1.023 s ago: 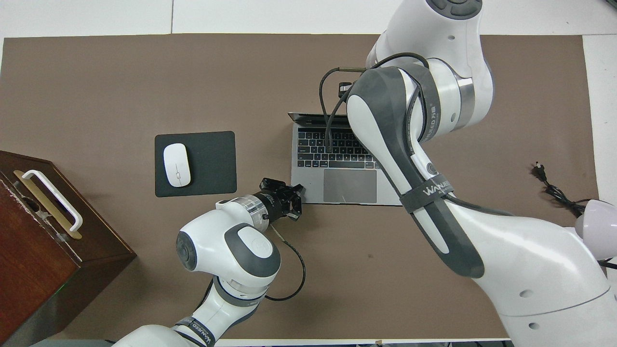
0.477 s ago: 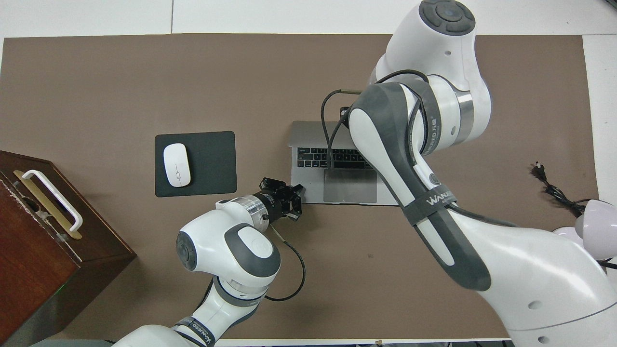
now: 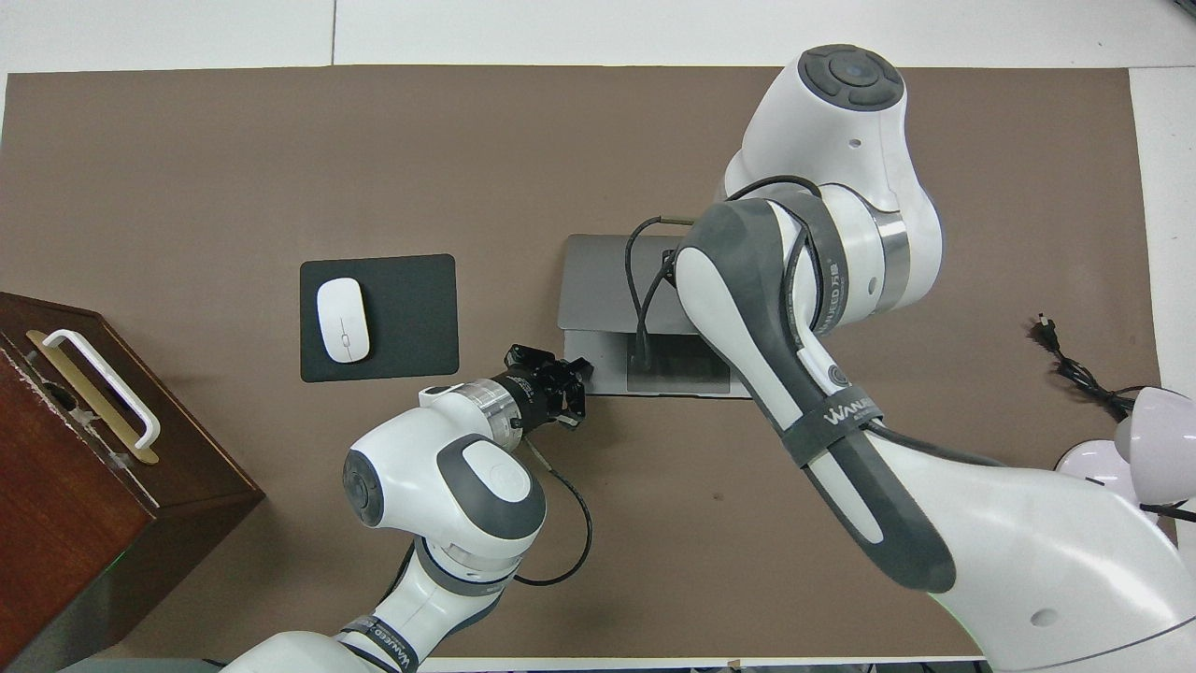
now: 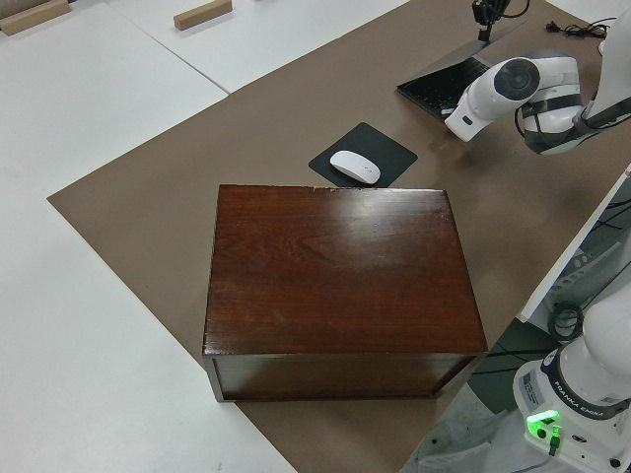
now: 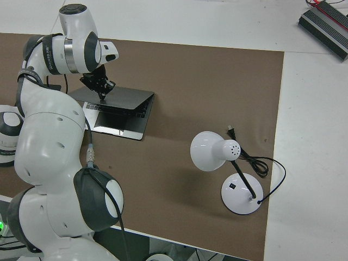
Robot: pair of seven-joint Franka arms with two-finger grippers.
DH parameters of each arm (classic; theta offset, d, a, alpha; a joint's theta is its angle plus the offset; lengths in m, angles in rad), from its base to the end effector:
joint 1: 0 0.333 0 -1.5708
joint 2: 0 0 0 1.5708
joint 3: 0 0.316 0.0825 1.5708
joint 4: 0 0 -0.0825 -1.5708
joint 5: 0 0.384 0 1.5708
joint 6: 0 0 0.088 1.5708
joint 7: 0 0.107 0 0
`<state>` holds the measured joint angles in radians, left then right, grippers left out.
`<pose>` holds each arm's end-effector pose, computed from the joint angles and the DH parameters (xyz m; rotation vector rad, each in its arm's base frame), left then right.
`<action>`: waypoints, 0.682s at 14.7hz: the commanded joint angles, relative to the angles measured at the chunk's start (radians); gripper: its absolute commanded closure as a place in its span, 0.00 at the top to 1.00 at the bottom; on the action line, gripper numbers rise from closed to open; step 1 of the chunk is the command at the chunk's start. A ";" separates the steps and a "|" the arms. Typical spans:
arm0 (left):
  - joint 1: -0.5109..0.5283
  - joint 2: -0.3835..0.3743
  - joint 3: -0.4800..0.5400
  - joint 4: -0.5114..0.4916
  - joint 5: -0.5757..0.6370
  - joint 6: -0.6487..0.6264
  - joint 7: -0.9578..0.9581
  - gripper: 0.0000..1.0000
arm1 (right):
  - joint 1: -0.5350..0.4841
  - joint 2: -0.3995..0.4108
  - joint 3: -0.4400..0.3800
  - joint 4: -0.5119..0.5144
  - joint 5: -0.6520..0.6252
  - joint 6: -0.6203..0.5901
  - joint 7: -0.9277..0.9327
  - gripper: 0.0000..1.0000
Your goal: Close laptop with both arms
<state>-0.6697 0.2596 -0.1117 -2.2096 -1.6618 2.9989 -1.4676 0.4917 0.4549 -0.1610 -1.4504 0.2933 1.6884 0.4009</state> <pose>0.4290 -0.3244 0.2703 1.0131 2.3004 -0.5362 0.6155 0.2581 0.4142 -2.9824 0.1897 0.4097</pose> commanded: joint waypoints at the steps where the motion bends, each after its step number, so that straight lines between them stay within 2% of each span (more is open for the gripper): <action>1: -0.034 0.030 0.012 0.001 -0.024 0.015 0.026 0.00 | 0.007 -0.065 0.005 -0.114 0.018 0.039 0.018 0.00; 10: -0.033 0.029 0.011 -0.013 -0.026 0.015 0.039 0.00 | 0.031 -0.130 0.006 -0.284 0.018 0.169 0.015 0.00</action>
<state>-0.6748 0.2600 -0.1095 -2.2096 -1.6618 3.0048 -1.4514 0.5156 0.3781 -0.1571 -1.6506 0.2933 1.8143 0.4009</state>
